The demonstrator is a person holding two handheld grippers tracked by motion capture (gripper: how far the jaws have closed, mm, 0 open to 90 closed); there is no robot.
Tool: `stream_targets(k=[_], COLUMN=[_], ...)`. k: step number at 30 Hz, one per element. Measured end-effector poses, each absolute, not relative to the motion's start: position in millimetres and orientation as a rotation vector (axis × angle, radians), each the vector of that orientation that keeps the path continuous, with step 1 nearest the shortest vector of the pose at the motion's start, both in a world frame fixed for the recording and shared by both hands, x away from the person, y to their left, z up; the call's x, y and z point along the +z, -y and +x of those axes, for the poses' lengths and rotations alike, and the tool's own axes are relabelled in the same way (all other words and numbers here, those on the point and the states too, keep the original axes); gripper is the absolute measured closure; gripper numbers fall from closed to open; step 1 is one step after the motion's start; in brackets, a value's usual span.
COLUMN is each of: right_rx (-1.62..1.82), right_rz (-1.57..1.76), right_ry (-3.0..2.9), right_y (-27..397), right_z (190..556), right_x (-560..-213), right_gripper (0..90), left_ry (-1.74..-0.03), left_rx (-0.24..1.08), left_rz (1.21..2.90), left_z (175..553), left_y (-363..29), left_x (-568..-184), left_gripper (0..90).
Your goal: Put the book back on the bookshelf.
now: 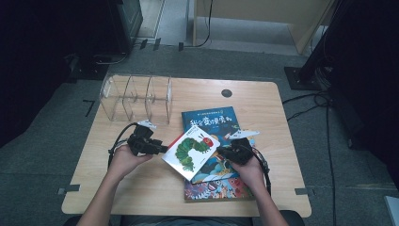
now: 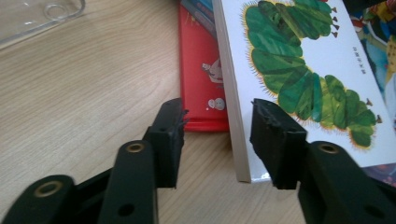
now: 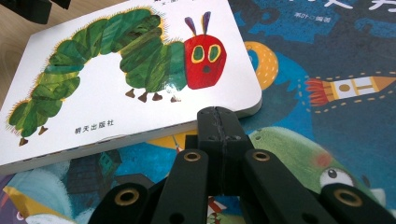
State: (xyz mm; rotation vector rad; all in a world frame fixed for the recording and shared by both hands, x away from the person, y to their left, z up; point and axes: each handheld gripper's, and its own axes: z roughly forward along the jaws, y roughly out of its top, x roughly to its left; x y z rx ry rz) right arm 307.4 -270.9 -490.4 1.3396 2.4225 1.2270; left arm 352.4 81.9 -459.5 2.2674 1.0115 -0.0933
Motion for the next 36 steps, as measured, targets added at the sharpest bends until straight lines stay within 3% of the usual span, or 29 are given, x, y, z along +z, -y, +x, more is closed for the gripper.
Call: stream_targets(k=[11, 36], right_rx=[1.203, 1.224], right_rz=[1.292, 1.214], right_ry=[-2.418, -2.466], right_y=[265, 238], right_z=[296, 269], right_x=[-490, -491], right_gripper=[90.0, 90.0], left_ry=[-1.014, -0.977], left_rx=[-0.125, -0.309], left_rz=[2.311, 2.334], left_z=[364, 375], left_y=[-53, -25], left_x=[-459, -476], left_gripper=[34.0, 30.1])
